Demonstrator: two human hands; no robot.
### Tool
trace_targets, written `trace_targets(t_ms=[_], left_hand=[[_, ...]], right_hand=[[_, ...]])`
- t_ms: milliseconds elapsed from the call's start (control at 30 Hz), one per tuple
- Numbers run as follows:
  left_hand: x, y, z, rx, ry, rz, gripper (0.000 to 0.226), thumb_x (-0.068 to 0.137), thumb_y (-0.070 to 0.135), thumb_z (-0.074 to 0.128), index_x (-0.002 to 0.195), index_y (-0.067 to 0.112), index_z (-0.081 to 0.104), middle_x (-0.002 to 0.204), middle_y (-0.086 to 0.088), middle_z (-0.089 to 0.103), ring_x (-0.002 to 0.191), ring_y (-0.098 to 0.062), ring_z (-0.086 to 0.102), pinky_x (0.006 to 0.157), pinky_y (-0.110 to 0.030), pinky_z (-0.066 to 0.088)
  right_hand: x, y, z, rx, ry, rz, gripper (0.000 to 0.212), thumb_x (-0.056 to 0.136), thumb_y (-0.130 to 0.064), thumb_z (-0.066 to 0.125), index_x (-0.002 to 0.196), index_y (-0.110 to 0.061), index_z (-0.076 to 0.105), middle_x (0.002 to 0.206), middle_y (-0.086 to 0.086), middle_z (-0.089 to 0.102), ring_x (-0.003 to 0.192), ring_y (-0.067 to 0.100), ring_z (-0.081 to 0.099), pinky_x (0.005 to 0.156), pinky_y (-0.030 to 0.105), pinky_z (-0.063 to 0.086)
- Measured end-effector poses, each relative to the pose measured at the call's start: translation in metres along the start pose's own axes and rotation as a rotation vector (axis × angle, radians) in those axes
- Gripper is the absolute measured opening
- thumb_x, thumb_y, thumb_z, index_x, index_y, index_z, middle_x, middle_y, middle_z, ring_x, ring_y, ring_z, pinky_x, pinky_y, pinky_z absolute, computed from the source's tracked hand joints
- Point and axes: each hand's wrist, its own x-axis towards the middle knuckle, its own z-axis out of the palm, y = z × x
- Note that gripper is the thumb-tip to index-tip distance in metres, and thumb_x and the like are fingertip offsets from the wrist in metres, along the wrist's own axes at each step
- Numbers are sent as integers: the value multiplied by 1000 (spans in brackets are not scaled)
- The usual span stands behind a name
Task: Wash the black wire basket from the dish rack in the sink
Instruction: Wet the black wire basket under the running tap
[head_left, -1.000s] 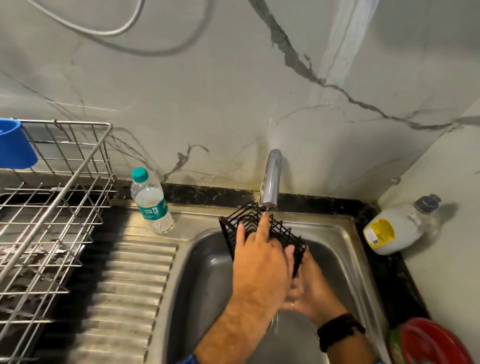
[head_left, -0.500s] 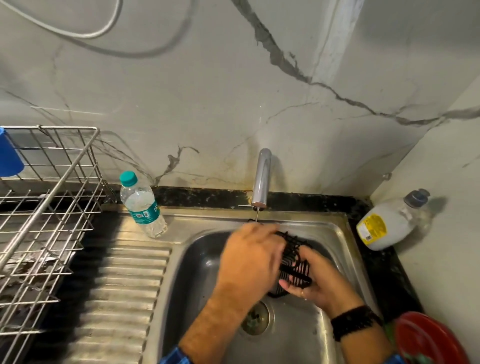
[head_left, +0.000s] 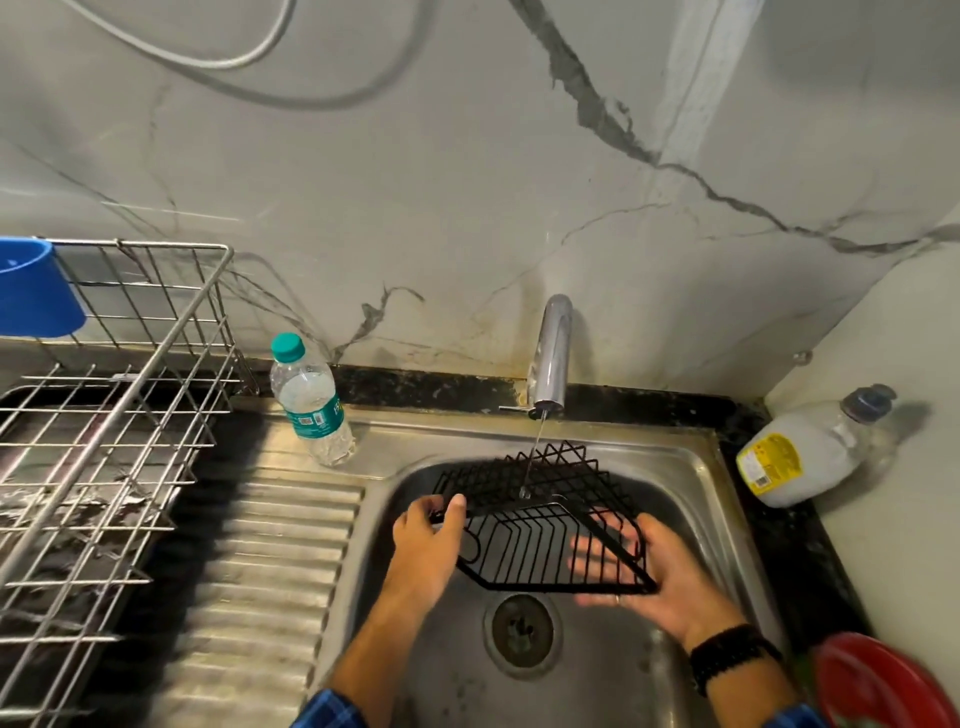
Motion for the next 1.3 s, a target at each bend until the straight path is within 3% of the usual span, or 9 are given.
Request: trace_targets(t_ms=[333,500,600,700,867,1000,1100,1200,1300], left_hand=[[15,6,-21,-259,-207,-96,49,94,57,58,119,16,63,107,-3,77,106,-19,70,102,-42,48],[-3,37,-9,-580,-218,-53,30,102,30,57,109,3,68,83,-5,72,62,-11,56,70,-26,51],[-15,53,1,-481,-180,43,28,104,32,52,104,10,68,76,-1,70,56,-8,50,65,-24,48],[-25,58,10,-350,-111,171,27,105,35,50,107,14,66,85,-4,73,56,-7,55,55,-23,48],[-44,75,22,-217,-167,259,28,105,33,49,109,9,63,72,0,71,60,-12,67,76,-34,60],[-59,88,16,-148,-420,301,26,106,26,49,125,15,62,107,-6,77,99,-20,75,102,-43,54],[-64,98,-12,221,-199,584,26,103,33,51,127,32,64,117,16,72,104,1,68,95,-19,52],[-57,86,-42,108,169,638,29,102,38,50,129,33,60,114,21,69,99,0,68,82,-15,54],[-43,54,-39,68,49,306,48,104,48,42,146,25,48,137,6,58,127,-11,54,107,-30,39]], right_hand=[[35,10,-40,194,115,21,51,103,-40,30,123,-7,63,130,29,61,108,46,66,100,62,43],[40,3,-34,272,299,-191,42,100,-44,37,111,-16,66,133,16,62,104,27,64,99,46,46],[24,5,-24,16,425,-363,62,97,-62,35,133,-17,59,139,8,58,125,25,55,110,45,40],[-25,5,-8,-549,759,-1068,46,99,-39,47,133,-9,58,133,10,58,127,28,53,103,22,37],[-29,27,41,-1494,182,-1124,66,94,-42,50,154,-36,23,161,-13,24,149,9,22,120,40,28],[-19,13,61,-738,254,-933,53,93,-15,53,139,-42,51,134,-9,60,123,14,57,106,38,48],[-12,6,54,-633,426,-834,45,102,-8,45,141,-27,55,125,-8,65,110,5,61,85,4,44],[7,11,42,-341,339,-761,34,102,-22,53,135,-27,60,127,-3,68,113,14,66,92,23,51],[18,22,44,18,191,-562,27,101,-26,54,125,-34,64,126,-1,69,112,19,68,92,39,53]])
